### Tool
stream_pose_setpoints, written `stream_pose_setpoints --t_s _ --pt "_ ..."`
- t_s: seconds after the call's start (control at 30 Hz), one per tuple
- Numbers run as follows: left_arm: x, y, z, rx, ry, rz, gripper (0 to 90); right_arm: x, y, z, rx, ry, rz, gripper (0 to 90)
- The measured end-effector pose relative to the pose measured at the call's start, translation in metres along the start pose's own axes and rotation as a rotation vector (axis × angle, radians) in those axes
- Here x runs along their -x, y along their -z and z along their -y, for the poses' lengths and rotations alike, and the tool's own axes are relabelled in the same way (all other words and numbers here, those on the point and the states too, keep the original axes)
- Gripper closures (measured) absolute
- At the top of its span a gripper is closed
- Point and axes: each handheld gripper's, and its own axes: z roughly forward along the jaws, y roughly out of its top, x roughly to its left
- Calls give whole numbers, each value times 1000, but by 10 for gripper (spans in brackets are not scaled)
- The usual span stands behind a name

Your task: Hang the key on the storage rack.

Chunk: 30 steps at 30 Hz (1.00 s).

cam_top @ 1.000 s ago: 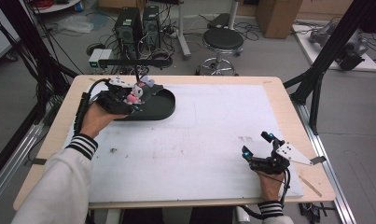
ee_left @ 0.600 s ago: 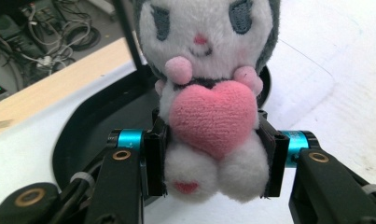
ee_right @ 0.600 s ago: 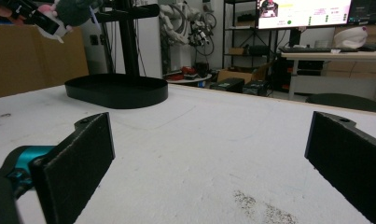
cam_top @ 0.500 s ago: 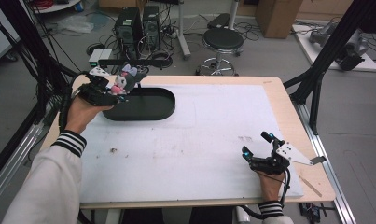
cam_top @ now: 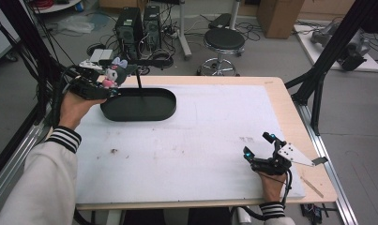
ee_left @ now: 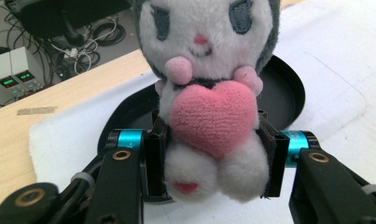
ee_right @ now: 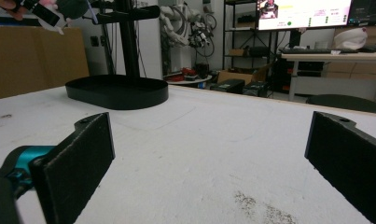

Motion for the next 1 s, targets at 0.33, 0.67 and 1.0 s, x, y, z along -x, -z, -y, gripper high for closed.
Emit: stream_pose_setpoints --t_s 0.33,0.67,1.0 --pt "-7 -3 -1 -2 24 -17 556 1 0 0 7 -5 -1 3" --pt "-11 -10 -3 25 49 -19 556 1 0 0 7 -6 0 3" --pt "-14 -13 -4 56 64 -19 555 1 0 0 7 -5 0 3"
